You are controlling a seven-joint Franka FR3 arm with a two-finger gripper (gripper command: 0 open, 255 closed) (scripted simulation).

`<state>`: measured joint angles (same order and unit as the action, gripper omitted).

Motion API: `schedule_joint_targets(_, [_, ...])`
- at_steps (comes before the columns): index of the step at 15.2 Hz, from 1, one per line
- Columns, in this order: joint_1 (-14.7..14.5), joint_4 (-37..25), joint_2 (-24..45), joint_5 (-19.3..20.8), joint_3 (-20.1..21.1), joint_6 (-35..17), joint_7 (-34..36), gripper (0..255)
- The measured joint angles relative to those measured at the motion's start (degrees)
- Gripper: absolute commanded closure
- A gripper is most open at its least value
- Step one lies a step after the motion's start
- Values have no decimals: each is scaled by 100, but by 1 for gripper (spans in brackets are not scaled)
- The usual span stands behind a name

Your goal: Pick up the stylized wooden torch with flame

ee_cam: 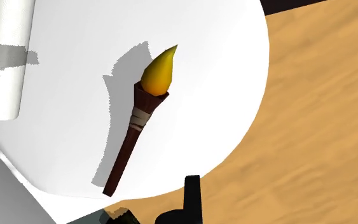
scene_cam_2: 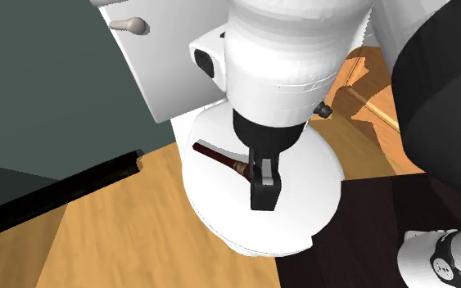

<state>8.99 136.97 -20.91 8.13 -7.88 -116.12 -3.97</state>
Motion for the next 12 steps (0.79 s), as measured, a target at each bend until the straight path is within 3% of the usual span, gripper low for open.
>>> schedule_joint_targets(12, [482, -366, 2205, -345, -653, -1298, -62, 0])
